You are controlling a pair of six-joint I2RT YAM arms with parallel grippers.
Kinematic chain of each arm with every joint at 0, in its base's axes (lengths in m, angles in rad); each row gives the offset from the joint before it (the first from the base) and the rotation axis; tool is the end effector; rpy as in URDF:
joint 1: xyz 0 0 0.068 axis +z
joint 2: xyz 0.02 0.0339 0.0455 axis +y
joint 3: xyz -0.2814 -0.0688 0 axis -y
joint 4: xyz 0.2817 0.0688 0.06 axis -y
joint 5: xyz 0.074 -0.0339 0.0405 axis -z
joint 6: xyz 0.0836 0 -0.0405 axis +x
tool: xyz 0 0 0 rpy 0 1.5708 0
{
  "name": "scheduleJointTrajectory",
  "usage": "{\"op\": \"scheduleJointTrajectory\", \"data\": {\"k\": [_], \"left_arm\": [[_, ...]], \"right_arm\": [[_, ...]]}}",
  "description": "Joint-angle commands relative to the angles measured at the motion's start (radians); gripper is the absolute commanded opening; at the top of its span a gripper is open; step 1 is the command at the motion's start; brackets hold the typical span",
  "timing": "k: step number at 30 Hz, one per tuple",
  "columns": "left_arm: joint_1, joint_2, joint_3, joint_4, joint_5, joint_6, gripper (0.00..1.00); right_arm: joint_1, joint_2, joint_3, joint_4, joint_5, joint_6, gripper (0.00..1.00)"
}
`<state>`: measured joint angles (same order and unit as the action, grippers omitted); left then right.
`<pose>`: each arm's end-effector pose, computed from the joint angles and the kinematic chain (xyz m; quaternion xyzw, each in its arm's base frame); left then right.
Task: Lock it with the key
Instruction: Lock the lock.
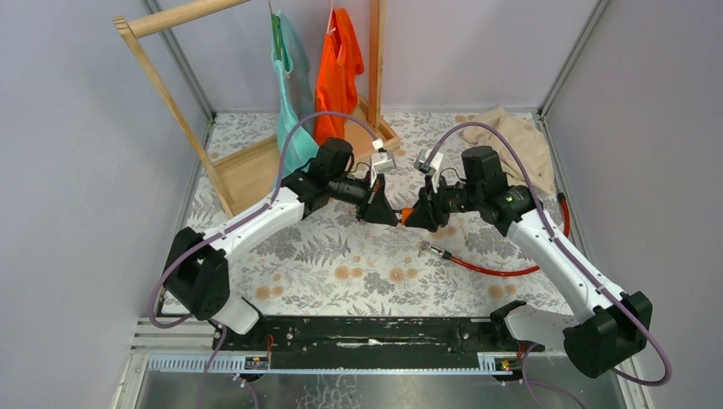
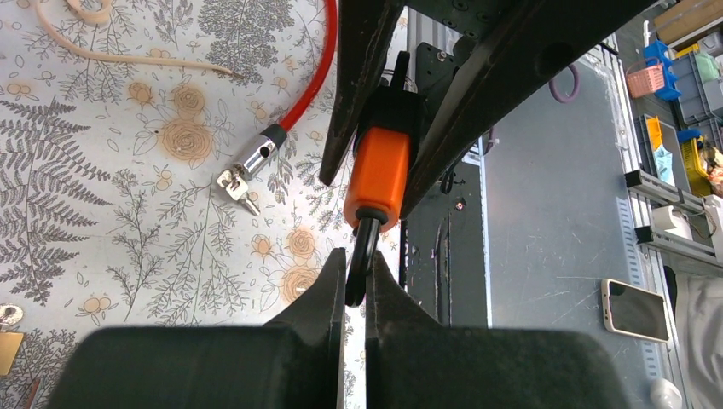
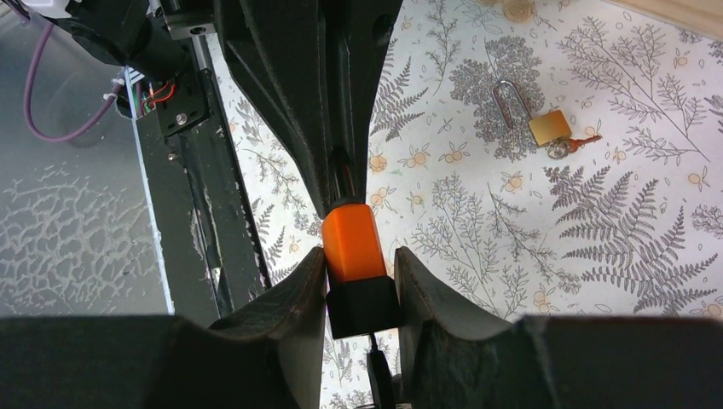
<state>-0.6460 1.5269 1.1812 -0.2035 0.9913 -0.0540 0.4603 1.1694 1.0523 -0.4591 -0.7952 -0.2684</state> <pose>0.2734 -0.2938 0.2931 0.4462 0.6662 -0.5372 0.2617 0.2494 0.1903 0.3270 -0.4613 0.6913 0.3809 0.4052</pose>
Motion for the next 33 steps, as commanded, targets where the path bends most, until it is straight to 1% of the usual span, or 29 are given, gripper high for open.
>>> {"op": "scheduleJointTrajectory", "data": {"k": [1, 10, 14, 17, 20, 22, 24, 26, 33], "left_arm": [[-0.144, 0.039, 0.094, 0.203, 0.054, -0.074, 0.00], [-0.171, 0.065, 0.114, 0.198, 0.084, -0.083, 0.00], [-0.164, 0.052, 0.123, 0.152, 0.069, -0.036, 0.00], [-0.124, 0.017, 0.095, 0.165, 0.073, -0.035, 0.00], [-0.073, -0.028, 0.045, 0.212, 0.091, -0.054, 0.00], [-0.058, -0.055, 0.037, 0.175, 0.091, -0.002, 0.00], [-0.052, -0.078, 0.046, 0.094, 0.076, 0.096, 0.05], [-0.042, -0.095, 0.052, 0.047, 0.078, 0.144, 0.15], [0.004, -0.115, 0.059, 0.010, 0.082, 0.183, 0.47]], "right_arm": [[0.058, 0.010, 0.022, 0.391, -0.096, 0.055, 0.00], [0.059, 0.009, 0.013, 0.406, -0.091, 0.059, 0.00], [0.059, -0.002, 0.010, 0.378, -0.072, 0.022, 0.00], [0.059, -0.016, 0.009, 0.335, -0.046, -0.018, 0.00], [0.058, -0.030, 0.004, 0.289, -0.023, -0.059, 0.00], [0.059, -0.038, -0.001, 0.256, -0.006, -0.087, 0.00], [0.059, -0.048, -0.002, 0.230, 0.002, -0.107, 0.00], [0.057, -0.060, -0.003, 0.215, 0.002, -0.119, 0.00], [0.051, -0.072, 0.002, 0.196, -0.024, -0.117, 0.00]]}}
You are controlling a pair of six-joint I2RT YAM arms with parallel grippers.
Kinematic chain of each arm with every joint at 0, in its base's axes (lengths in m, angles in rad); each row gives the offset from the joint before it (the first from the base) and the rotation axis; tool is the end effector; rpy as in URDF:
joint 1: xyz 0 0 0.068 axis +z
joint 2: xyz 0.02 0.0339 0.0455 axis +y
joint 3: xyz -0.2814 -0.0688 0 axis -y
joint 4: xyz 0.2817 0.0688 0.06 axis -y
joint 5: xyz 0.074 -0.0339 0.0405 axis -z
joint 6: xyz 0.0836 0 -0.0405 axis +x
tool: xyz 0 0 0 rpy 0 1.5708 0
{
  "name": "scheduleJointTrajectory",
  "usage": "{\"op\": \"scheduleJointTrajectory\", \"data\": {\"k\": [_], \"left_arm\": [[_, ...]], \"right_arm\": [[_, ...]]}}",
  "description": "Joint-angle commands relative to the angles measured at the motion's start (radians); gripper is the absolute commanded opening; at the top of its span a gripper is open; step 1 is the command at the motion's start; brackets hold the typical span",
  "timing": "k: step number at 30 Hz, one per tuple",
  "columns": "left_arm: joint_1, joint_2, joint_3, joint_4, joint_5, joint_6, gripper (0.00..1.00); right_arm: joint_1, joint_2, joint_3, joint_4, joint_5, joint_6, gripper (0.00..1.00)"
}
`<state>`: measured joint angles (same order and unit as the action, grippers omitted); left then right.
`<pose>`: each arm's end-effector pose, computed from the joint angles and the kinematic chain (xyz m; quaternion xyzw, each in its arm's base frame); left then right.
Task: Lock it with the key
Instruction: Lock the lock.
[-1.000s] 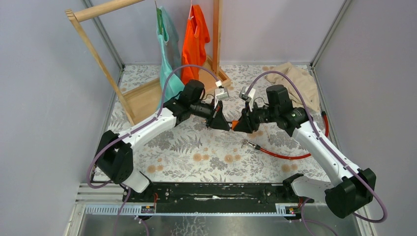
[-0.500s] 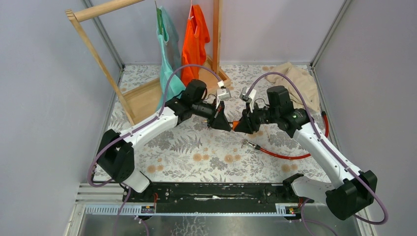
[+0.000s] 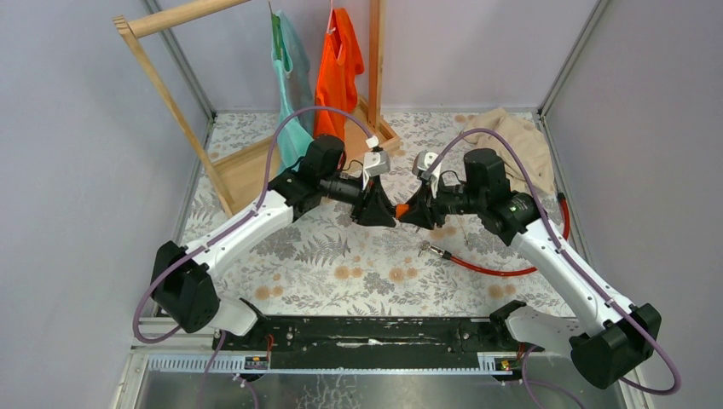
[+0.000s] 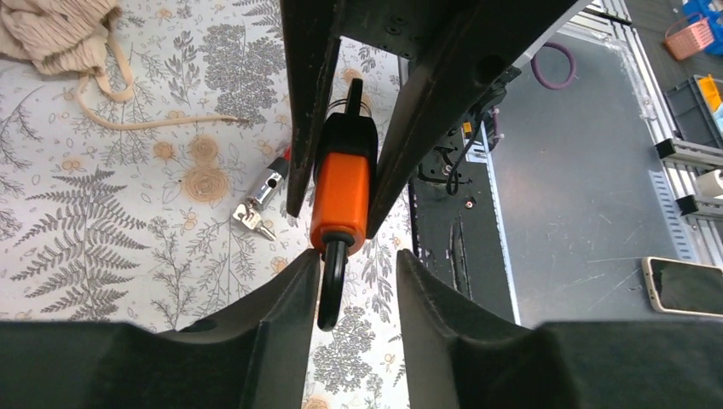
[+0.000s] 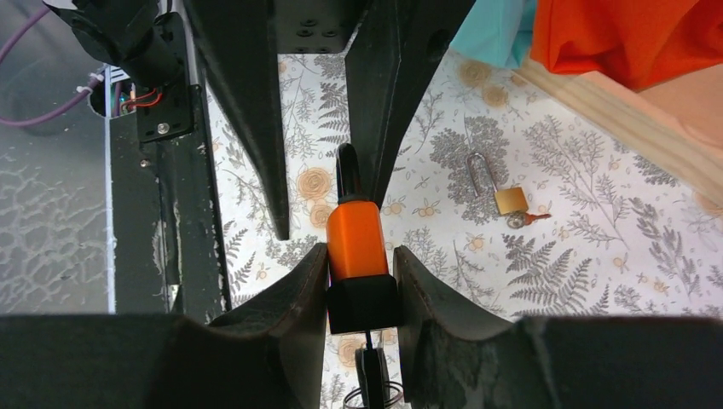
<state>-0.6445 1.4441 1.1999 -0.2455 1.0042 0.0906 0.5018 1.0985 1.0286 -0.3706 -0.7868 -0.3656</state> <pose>0.2592 -0.2830 0.3268 0.5012 0.6124 -0.5203 0.3211 0.2324 0.1950 0.3475 -0.5141 0.6215 0.3566 0.4715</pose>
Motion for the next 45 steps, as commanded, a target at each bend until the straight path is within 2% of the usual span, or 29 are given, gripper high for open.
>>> {"op": "scheduleJointTrajectory", "data": {"k": [1, 7, 10, 15, 21, 26, 31, 34, 36, 40, 45], "left_arm": [[0.005, -0.034, 0.041, 0.040, 0.069, 0.051, 0.50], [0.037, -0.064, 0.030, -0.032, 0.062, 0.135, 0.67], [0.057, -0.089, 0.022, -0.059, 0.043, 0.174, 0.69], [0.065, -0.099, 0.021, -0.076, 0.002, 0.211, 0.61], [0.028, -0.049, 0.060, -0.072, -0.009, 0.168, 0.55], [0.009, -0.034, 0.051, -0.074, -0.023, 0.173, 0.36], [0.010, -0.039, 0.039, -0.084, -0.030, 0.192, 0.34], [0.011, -0.048, 0.033, -0.097, -0.036, 0.209, 0.28], [0.013, -0.053, 0.029, -0.106, -0.041, 0.219, 0.30], [0.026, -0.063, 0.024, -0.109, -0.035, 0.222, 0.45], [0.032, -0.065, 0.021, -0.102, -0.029, 0.212, 0.50]], "right_arm": [[0.009, -0.002, 0.024, 0.108, -0.039, -0.018, 0.00], [0.002, -0.003, 0.014, 0.112, -0.070, -0.004, 0.00], [0.000, -0.003, 0.012, 0.112, -0.089, -0.004, 0.00], [0.000, 0.003, 0.018, 0.113, -0.118, 0.002, 0.00], [-0.001, 0.015, 0.025, 0.116, -0.132, 0.009, 0.00], [-0.003, 0.011, 0.021, 0.121, -0.127, 0.012, 0.00], [-0.003, 0.014, 0.016, 0.123, -0.121, 0.011, 0.00], [-0.004, 0.012, 0.013, 0.123, -0.116, 0.007, 0.00], [-0.007, 0.010, 0.012, 0.123, -0.107, 0.004, 0.00], [-0.009, 0.009, 0.009, 0.122, -0.104, 0.001, 0.00], [-0.010, 0.014, 0.005, 0.124, -0.107, -0.001, 0.00]]}}
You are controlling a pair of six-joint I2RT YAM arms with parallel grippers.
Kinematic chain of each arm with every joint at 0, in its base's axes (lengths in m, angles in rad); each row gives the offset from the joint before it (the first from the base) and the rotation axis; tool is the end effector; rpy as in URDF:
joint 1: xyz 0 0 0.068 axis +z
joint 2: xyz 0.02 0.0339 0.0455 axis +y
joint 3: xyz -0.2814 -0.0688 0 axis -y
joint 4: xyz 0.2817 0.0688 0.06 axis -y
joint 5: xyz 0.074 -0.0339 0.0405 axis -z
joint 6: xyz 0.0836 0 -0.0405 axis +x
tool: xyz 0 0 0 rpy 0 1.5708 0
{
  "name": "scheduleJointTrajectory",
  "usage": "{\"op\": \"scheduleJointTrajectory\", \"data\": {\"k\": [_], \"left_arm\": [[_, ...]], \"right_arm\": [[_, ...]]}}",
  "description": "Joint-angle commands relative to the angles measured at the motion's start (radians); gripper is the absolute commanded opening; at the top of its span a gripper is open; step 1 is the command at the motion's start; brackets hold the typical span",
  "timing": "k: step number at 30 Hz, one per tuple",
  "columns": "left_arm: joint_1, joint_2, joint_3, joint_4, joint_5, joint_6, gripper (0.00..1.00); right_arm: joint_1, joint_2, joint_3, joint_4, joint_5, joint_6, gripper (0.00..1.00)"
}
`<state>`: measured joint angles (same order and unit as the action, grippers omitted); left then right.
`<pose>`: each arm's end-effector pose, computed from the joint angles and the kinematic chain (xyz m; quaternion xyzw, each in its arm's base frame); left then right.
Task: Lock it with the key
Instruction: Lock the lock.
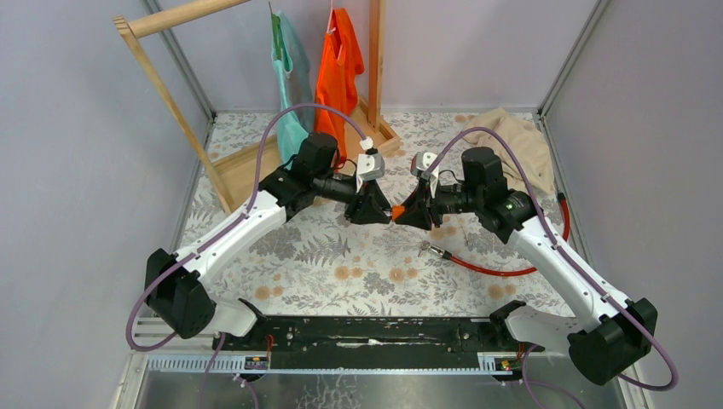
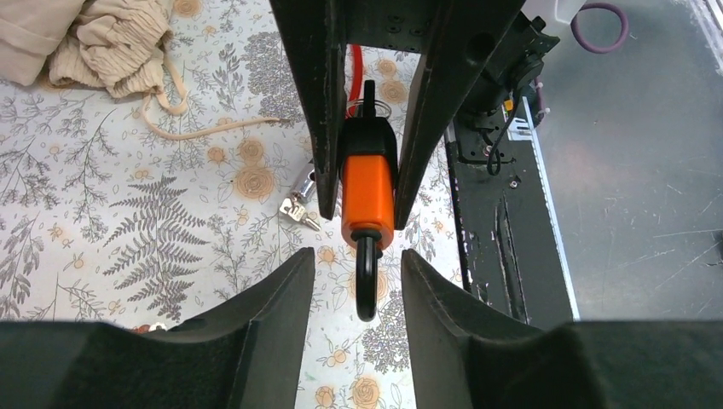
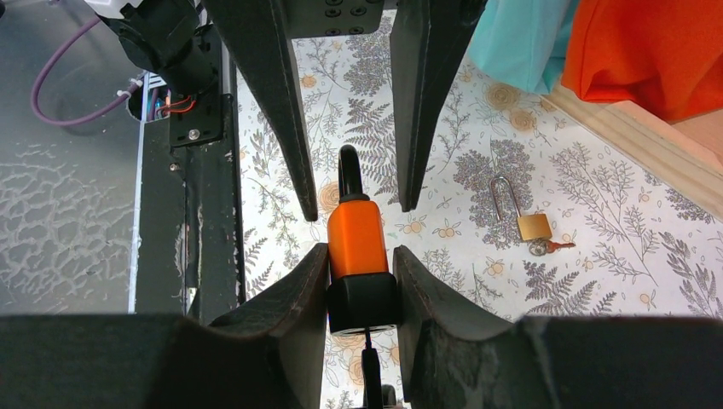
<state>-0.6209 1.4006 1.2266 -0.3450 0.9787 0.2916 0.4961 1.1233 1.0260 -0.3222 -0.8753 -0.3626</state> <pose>0.2565 -0.2687 0.3413 0.5482 0.5813 -0.4737 0.3704 0.2341 0.1997 0.3476 -0.5261 0.5948 0.3876 0.4683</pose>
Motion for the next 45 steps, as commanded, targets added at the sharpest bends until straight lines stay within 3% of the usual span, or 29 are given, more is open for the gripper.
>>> {"op": "scheduleJointTrajectory", "data": {"k": [1, 8, 10, 12, 17, 20, 25, 33, 45], "left_arm": [[0.009, -0.020, -0.005, 0.009, -0.001, -0.001, 0.48], [0.009, 0.007, 0.009, 0.018, 0.017, -0.029, 0.04], [0.009, 0.003, 0.012, 0.018, 0.012, -0.029, 0.00], [0.010, -0.001, 0.019, 0.004, -0.001, -0.020, 0.00], [0.023, -0.021, 0.039, -0.039, -0.045, 0.020, 0.00], [0.037, -0.038, 0.035, -0.041, -0.051, 0.028, 0.00], [0.041, -0.061, 0.017, -0.058, -0.056, 0.071, 0.00], [0.041, -0.085, -0.011, -0.077, -0.060, 0.128, 0.00], [0.041, -0.076, -0.011, -0.089, -0.048, 0.133, 0.00]], "right_arm": [[-0.004, -0.010, 0.006, 0.076, -0.020, -0.004, 0.00], [-0.005, -0.014, 0.006, 0.079, -0.010, 0.002, 0.00], [-0.004, -0.015, 0.007, 0.083, 0.010, 0.010, 0.02], [-0.004, -0.014, 0.005, 0.086, 0.040, 0.019, 0.19], [-0.005, -0.019, 0.005, 0.041, 0.108, -0.013, 0.72], [-0.006, -0.032, 0.011, -0.012, 0.138, -0.055, 0.82], [-0.006, -0.039, 0.034, -0.109, 0.151, -0.137, 0.82], [-0.006, 0.015, 0.101, -0.242, 0.114, -0.225, 0.68], [-0.005, 0.052, 0.193, -0.273, 0.136, -0.243, 0.56]]}}
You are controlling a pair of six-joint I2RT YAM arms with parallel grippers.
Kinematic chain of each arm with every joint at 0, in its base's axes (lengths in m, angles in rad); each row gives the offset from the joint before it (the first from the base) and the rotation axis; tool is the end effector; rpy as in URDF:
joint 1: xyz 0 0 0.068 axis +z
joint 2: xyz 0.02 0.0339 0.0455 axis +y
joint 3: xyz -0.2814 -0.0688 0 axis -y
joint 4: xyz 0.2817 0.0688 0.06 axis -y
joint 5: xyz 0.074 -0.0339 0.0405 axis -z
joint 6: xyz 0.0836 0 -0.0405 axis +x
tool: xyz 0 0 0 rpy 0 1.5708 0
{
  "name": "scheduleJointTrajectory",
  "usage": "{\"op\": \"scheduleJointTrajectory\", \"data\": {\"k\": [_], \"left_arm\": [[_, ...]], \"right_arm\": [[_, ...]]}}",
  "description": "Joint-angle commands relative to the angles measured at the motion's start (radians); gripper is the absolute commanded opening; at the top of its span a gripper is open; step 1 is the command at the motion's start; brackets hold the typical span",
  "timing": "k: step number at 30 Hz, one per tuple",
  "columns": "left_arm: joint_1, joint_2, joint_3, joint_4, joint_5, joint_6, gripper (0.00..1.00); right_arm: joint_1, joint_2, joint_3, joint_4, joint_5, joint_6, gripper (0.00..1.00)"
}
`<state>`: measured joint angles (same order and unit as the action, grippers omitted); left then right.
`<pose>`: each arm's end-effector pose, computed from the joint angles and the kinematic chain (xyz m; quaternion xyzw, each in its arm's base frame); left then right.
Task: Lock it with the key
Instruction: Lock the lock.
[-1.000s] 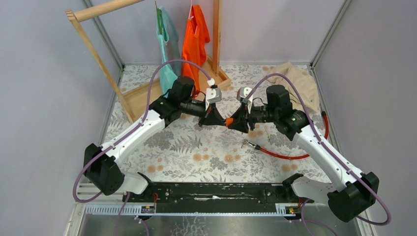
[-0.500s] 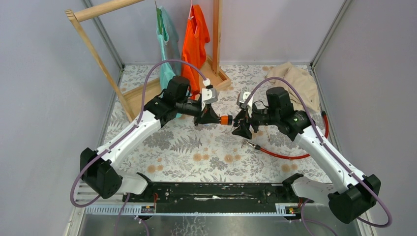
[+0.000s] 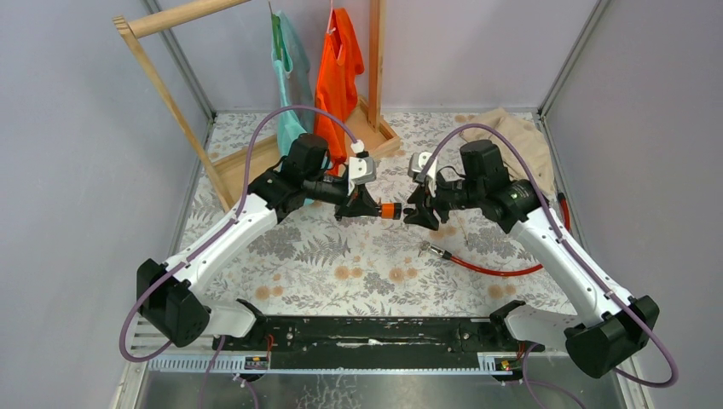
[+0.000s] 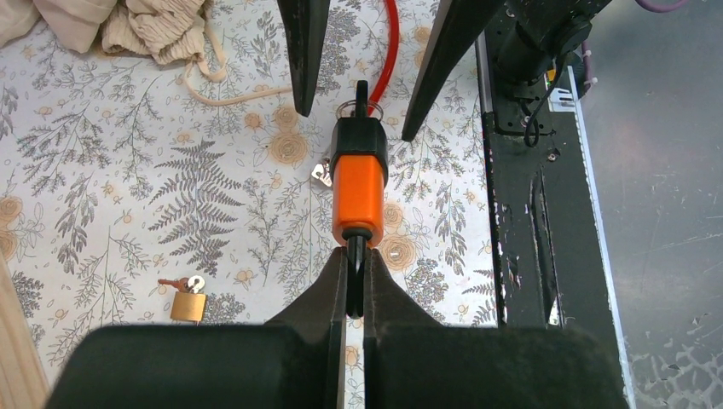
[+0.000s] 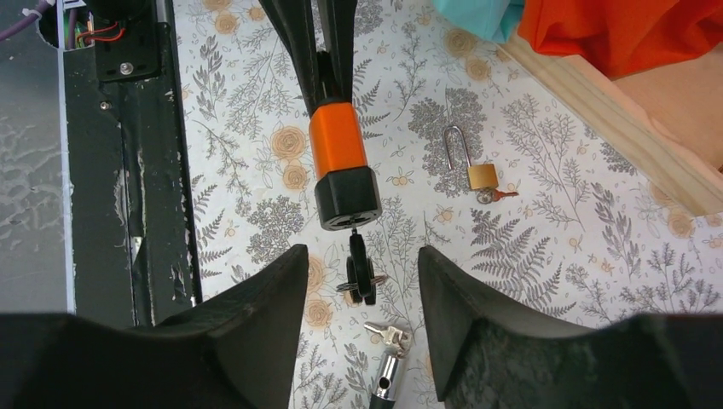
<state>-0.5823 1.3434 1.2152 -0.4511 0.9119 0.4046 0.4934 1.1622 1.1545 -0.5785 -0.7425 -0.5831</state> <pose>0.2546 -0.2468 0.3426 0.5585 0.5963 -0.4237 0.3910 0.2404 0.1934 0.3546 -0.5682 0.6172 0.2996 0.4543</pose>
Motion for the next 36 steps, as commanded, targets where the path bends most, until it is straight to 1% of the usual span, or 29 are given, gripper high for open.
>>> {"op": "scheduleJointTrajectory", "data": {"k": [1, 4, 10, 11, 15, 19, 28, 33, 36], "left_arm": [[0.002, -0.017, 0.000, 0.017, 0.021, 0.021, 0.00], [0.002, -0.016, -0.002, 0.017, 0.022, 0.022, 0.00], [0.002, -0.016, -0.002, 0.017, 0.021, 0.022, 0.00], [0.002, -0.015, -0.001, 0.017, 0.022, 0.023, 0.00], [0.001, -0.016, -0.002, 0.018, 0.020, 0.025, 0.00], [0.001, -0.021, -0.008, 0.000, 0.013, 0.062, 0.00], [0.001, -0.054, -0.026, -0.074, 0.016, 0.188, 0.00], [0.002, -0.055, 0.003, -0.203, -0.007, 0.291, 0.00], [0.005, -0.064, 0.005, -0.240, -0.049, 0.315, 0.00]], "right_arm": [[-0.004, 0.017, 0.070, -0.017, 0.002, -0.023, 0.54], [-0.003, 0.036, 0.084, -0.028, -0.007, -0.031, 0.46], [-0.003, 0.062, 0.093, -0.045, -0.017, -0.046, 0.25], [-0.003, 0.065, 0.093, -0.045, -0.020, -0.049, 0.21], [-0.003, 0.063, 0.085, -0.046, -0.007, -0.063, 0.01], [-0.003, 0.039, 0.058, -0.043, 0.045, -0.095, 0.00], [-0.005, 0.002, -0.004, -0.093, 0.210, -0.228, 0.00], [-0.012, -0.027, -0.029, -0.119, 0.270, -0.271, 0.00], [-0.016, -0.039, -0.029, -0.124, 0.278, -0.266, 0.00]]}}
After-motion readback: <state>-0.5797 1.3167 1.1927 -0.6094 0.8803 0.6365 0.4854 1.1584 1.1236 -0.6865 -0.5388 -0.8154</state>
